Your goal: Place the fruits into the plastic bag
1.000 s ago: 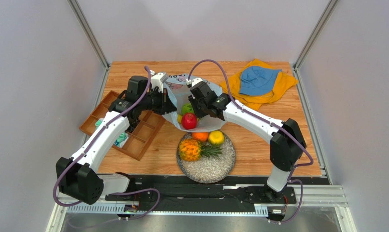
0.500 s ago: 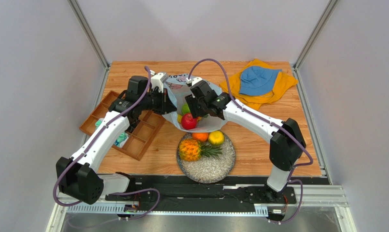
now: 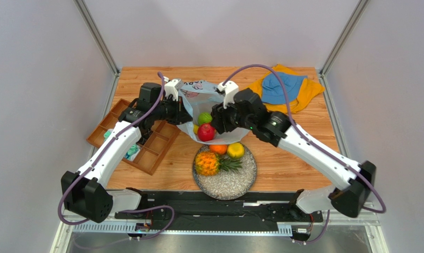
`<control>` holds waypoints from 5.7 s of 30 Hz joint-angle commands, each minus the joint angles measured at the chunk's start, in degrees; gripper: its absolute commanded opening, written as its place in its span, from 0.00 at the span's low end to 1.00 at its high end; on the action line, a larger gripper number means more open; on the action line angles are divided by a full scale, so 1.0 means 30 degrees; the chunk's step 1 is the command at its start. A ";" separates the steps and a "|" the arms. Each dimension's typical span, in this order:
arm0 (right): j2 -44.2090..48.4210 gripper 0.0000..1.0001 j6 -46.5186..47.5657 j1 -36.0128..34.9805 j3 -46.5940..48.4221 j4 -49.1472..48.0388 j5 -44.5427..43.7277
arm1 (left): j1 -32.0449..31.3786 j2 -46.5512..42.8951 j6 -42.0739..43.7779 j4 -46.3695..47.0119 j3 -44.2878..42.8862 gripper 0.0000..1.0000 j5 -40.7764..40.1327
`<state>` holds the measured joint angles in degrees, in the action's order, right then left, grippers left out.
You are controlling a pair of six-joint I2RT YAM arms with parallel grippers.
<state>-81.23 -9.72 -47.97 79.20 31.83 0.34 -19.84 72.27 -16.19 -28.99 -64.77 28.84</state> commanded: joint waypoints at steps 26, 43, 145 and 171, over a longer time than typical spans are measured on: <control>0.3671 0.61 -0.5111 0.4240 -1.0667 -0.2521 0.1206 | 0.0079 -0.0183 0.0239 0.0084 -0.0675 0.00 -0.0121; 0.0946 0.64 -0.6751 0.5236 -1.1868 -0.5719 0.1585 | 0.0079 -0.0125 0.0268 0.0055 -0.0704 0.00 -0.0033; -0.5882 0.55 -0.3060 0.2541 0.1403 -0.2379 -0.3043 | 0.0079 0.0080 0.0297 -0.0033 -0.0763 0.00 -0.0063; 0.1881 0.53 -0.4054 -0.1150 -0.5536 -0.3492 -0.1873 | 0.0079 -0.0096 0.0239 0.0055 -0.0733 0.00 0.0084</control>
<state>-76.82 -18.39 -51.37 68.58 23.70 -7.51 -19.84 72.44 -16.16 -29.21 -64.79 28.05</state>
